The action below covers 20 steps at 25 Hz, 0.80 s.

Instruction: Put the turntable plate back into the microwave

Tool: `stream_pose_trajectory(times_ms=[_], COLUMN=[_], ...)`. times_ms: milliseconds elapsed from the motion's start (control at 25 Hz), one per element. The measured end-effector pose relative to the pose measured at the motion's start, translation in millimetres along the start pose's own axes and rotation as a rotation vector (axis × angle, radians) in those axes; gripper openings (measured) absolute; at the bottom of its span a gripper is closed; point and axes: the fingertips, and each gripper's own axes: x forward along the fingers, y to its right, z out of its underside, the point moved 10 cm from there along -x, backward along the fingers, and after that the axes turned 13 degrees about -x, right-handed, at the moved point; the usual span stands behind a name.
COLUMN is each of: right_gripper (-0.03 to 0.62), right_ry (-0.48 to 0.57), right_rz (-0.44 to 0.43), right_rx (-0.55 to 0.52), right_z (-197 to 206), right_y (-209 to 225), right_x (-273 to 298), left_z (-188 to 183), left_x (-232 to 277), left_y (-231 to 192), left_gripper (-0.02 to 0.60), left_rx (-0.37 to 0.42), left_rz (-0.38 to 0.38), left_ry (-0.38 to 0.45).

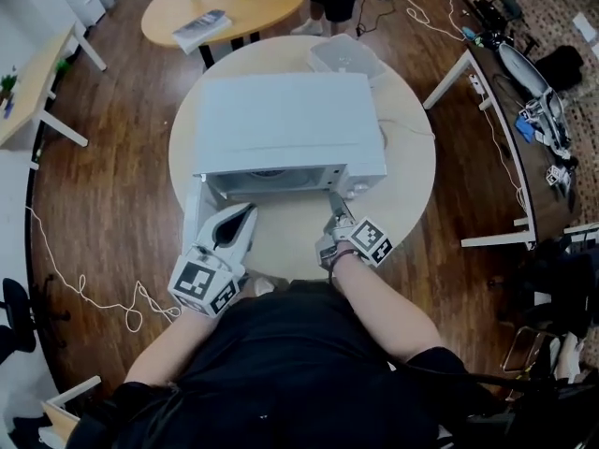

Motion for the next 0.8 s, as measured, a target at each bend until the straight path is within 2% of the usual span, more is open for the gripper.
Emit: stream_pose_trajectory(times_ms=[240,400,560,800], right_gripper=[0.077,0.077,0.077,0.077], right_ry=[0.009,0.007,-0.003,-0.001], right_rz=[-0.045,-0.091,-0.115,-0.153], right_rx=[-0.215,-0.398,-0.507,-0.736], right_z=[-28,-39,-41,-45], right_y=[-17,-33,-45,-62], right_x=[-19,-25,-29,-34], left_z=[4,7,9,3], left_x=[14,20,22,28], left_y=[-2,0,-6,-14], left_gripper=[0.006,0.006,0.006,0.006], left_rx=[-0.063,-0.064,-0.059,-0.055], left_rz=[0.011,0.02,0.02,0.006], left_ry=[-0.016,-0.023,-0.04,-0.035])
